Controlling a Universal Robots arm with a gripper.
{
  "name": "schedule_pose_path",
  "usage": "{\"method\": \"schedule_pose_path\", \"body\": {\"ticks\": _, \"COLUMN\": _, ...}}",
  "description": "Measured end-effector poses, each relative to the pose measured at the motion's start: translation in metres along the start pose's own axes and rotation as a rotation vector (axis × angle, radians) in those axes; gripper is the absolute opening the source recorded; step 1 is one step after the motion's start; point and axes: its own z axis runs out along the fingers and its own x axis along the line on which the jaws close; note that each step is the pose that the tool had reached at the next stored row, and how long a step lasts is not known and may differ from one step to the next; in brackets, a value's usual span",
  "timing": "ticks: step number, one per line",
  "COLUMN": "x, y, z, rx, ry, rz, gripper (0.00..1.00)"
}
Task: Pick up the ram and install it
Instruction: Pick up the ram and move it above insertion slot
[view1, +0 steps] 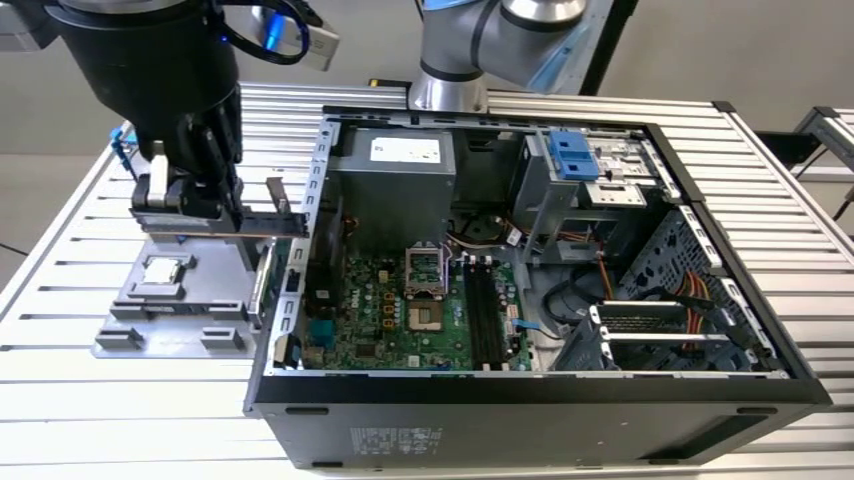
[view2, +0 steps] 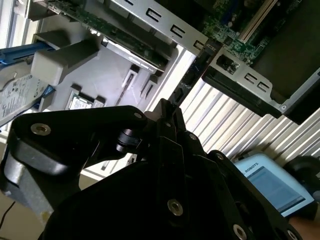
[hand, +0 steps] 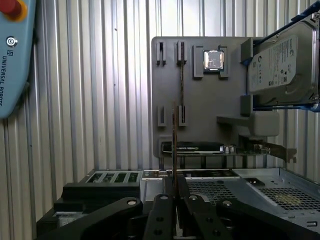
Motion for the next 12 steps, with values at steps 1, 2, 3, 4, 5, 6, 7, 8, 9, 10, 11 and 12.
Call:
{"method": "schedule_pose_path", "body": {"ticks": 1, "x": 0.0000, "y": -0.0013, "z": 0.0000, "rx": 0.0000, "ry": 0.0000, "rz": 0.000, "gripper": 0.00}}
{"method": "schedule_pose_path", "body": {"ticks": 2, "x": -0.0001, "y": -0.0025, "z": 0.0000, "rx": 0.0001, "ry": 0.0000, "rz": 0.000, "gripper": 0.00}}
{"method": "schedule_pose_path", "body": {"ticks": 3, "x": -0.0001, "y": -0.0036, "z": -0.0001, "rx": 0.0001, "ry": 0.0000, "rz": 0.000, "gripper": 0.00}}
{"method": "schedule_pose_path", "body": {"ticks": 4, "x": -0.0002, "y": -0.0048, "z": -0.0001, "rx": 0.0000, "ry": 0.0000, "rz": 0.000, "gripper": 0.00}}
{"method": "schedule_pose_path", "body": {"ticks": 5, "x": -0.0002, "y": -0.0060, "z": -0.0001, "rx": 0.0000, "ry": 0.0000, "rz": 0.000, "gripper": 0.00}}
{"method": "schedule_pose_path", "body": {"ticks": 6, "x": -0.0002, "y": -0.0072, "z": -0.0001, "rx": 0.0000, "ry": 0.0000, "rz": 0.000, "gripper": 0.00}}
{"method": "schedule_pose_path", "body": {"ticks": 7, "x": -0.0003, "y": -0.0083, "z": -0.0002, "rx": 0.0000, "ry": 0.0000, "rz": 0.000, "gripper": 0.00}}
{"method": "schedule_pose_path", "body": {"ticks": 8, "x": -0.0003, "y": -0.0094, "z": -0.0001, "rx": 0.0000, "ry": 0.0000, "rz": 0.000, "gripper": 0.00}}
{"method": "schedule_pose_path", "body": {"ticks": 9, "x": -0.0004, "y": -0.0106, "z": -0.0002, "rx": 0.0000, "ry": 0.0000, "rz": 0.000, "gripper": 0.00}}
{"method": "schedule_pose_path", "body": {"ticks": 10, "x": -0.0004, "y": -0.0117, "z": -0.0002, "rx": 0.0000, "ry": 0.0000, "rz": 0.000, "gripper": 0.00}}
{"method": "schedule_pose_path", "body": {"ticks": 11, "x": -0.0004, "y": -0.0130, "z": -0.0002, "rx": 0.0000, "ry": 0.0000, "rz": 0.000, "gripper": 0.00}}
{"method": "schedule_pose_path", "body": {"ticks": 12, "x": -0.0005, "y": -0.0141, "z": -0.0002, "rx": 0.0000, "ry": 0.0000, "rz": 0.000, "gripper": 0.00}}
